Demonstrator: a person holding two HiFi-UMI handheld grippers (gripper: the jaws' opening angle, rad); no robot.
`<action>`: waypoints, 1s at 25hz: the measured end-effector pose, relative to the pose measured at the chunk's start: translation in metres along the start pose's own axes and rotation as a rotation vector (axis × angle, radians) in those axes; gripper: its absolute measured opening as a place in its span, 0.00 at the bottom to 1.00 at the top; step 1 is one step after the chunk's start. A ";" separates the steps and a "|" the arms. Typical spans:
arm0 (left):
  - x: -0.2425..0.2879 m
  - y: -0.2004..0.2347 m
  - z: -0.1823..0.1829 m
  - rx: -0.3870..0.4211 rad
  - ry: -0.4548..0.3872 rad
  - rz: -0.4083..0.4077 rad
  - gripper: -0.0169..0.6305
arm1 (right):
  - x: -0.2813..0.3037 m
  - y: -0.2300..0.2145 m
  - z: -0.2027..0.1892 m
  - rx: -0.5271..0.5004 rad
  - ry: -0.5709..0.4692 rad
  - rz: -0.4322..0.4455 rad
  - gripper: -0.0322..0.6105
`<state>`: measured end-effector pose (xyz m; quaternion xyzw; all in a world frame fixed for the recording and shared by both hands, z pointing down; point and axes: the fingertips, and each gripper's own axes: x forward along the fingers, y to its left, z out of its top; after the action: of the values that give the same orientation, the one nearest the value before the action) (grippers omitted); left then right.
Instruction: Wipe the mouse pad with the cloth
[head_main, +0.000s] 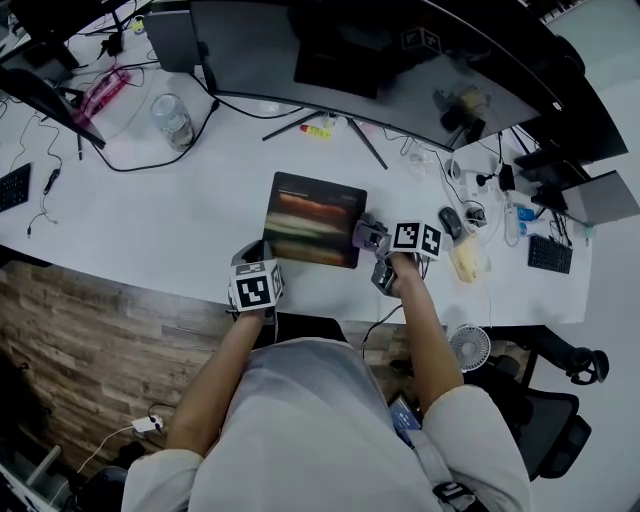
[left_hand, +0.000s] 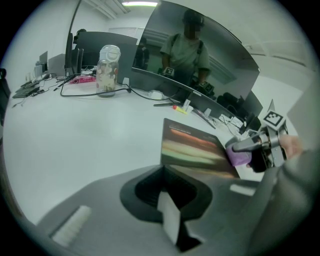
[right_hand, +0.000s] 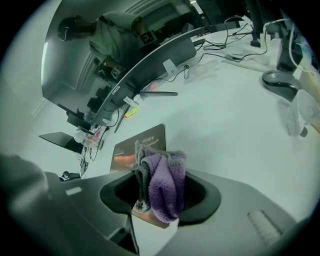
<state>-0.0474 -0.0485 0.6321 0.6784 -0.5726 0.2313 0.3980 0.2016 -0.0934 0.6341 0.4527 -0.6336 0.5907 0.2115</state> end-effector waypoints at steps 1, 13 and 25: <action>0.000 0.000 0.000 0.000 -0.001 -0.001 0.03 | -0.001 -0.002 0.000 0.008 -0.005 -0.004 0.37; 0.001 0.001 0.000 -0.009 0.005 -0.013 0.03 | 0.003 0.049 -0.009 -0.043 -0.042 0.066 0.37; 0.001 0.002 0.000 -0.053 0.030 -0.064 0.03 | 0.055 0.133 -0.067 -0.102 0.076 0.197 0.37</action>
<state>-0.0491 -0.0489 0.6335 0.6823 -0.5504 0.2132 0.4315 0.0467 -0.0625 0.6181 0.3539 -0.6958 0.5923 0.1992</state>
